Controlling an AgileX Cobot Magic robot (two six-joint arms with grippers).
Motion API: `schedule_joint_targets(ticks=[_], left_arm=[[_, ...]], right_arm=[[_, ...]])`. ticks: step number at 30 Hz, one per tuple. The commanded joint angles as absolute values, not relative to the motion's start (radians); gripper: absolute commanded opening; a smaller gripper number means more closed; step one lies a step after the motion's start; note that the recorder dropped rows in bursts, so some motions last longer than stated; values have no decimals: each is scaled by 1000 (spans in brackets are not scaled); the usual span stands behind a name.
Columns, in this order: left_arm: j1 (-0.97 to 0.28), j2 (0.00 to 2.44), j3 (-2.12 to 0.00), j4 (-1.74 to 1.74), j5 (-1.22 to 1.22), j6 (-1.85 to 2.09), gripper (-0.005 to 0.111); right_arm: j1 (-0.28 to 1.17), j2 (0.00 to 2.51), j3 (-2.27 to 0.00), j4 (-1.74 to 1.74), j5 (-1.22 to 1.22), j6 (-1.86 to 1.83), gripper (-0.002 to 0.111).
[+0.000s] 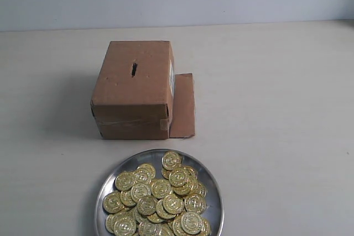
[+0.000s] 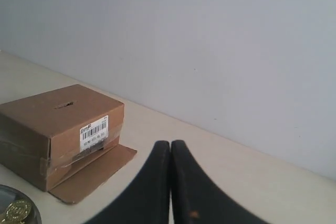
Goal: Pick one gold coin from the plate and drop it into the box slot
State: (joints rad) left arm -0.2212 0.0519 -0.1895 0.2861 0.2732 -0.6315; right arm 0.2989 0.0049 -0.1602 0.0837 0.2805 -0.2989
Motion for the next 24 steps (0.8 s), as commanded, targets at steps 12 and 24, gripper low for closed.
schedule_joint_targets(ticks=[12,24], left_arm=[[-243,0,-73,70,273,-631,0],[-252,0,0,63,256,-628,0]], right_arm=[[292,0,0,98,259,-303,0],[187,0,0,-27,268,-301,0]])
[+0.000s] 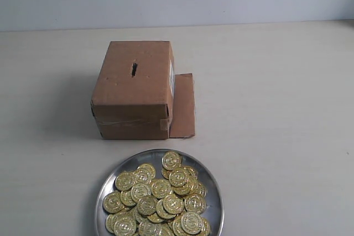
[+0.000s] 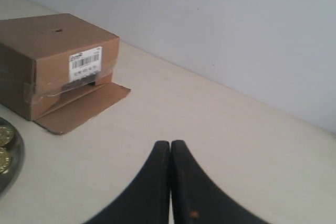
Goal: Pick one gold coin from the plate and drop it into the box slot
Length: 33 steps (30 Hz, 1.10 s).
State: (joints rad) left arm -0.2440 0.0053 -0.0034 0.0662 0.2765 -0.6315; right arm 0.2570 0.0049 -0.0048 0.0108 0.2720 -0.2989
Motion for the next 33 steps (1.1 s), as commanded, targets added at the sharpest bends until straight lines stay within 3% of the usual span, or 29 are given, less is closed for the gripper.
schedule_joint_targets(ticks=[1,10,33], left_arm=[[-252,0,0,63,256,-628,0],[-254,0,0,62,256,-628,0],[-253,0,0,63,313,-542,0]], right_arm=[[171,0,0,-27,268,-301,0],[41,0,0,-25,268,-301,0],[41,0,0,0,251,-300,0]])
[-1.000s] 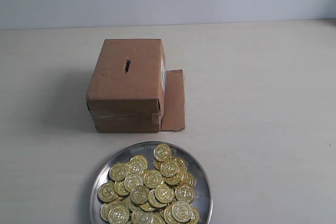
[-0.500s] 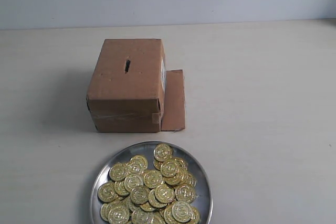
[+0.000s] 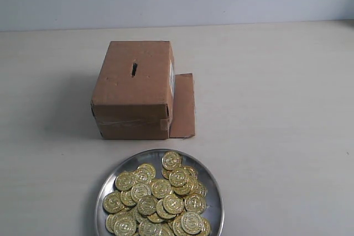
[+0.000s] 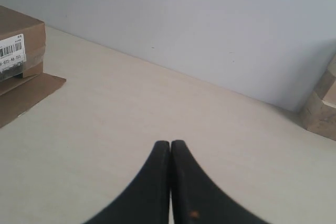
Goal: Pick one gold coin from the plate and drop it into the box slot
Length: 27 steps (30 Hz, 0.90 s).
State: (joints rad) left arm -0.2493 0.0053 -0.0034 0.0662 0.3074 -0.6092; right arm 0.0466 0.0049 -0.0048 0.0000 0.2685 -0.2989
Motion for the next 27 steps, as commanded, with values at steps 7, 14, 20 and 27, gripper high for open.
schedule_joint_targets(ticks=[7,14,20,27], left_arm=[[-253,0,0,63,313,-264,0],[-253,0,0,63,313,-52,0],[-253,0,0,63,319,-52,0],[-253,0,0,63,319,-56,0]], right_arm=[[41,0,0,0,251,-300,0],[41,0,0,0,253,-304,0],[41,0,0,0,258,-264,0],[41,0,0,0,259,-94,0]])
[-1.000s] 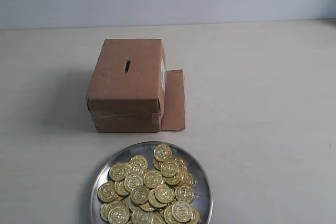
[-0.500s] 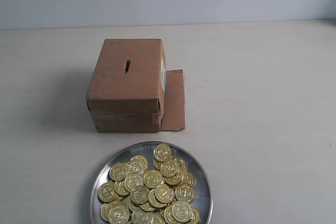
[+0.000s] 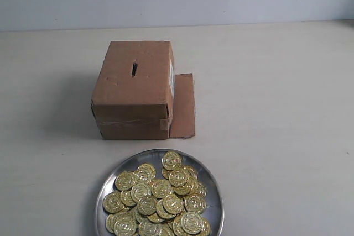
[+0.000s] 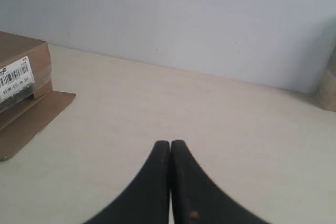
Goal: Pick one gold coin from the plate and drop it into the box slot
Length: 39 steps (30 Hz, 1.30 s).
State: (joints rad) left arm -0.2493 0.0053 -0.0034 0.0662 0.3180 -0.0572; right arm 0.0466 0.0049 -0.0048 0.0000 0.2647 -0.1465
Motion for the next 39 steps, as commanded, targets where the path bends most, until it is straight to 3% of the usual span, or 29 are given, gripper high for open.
schedule_joint_targets(ticks=[1,39], left_arm=[[-253,0,0,63,319,-56,0],[-253,0,0,63,322,-60,0]], right_arm=[[41,0,0,0,261,-95,0],[41,0,0,0,337,-39,0]])
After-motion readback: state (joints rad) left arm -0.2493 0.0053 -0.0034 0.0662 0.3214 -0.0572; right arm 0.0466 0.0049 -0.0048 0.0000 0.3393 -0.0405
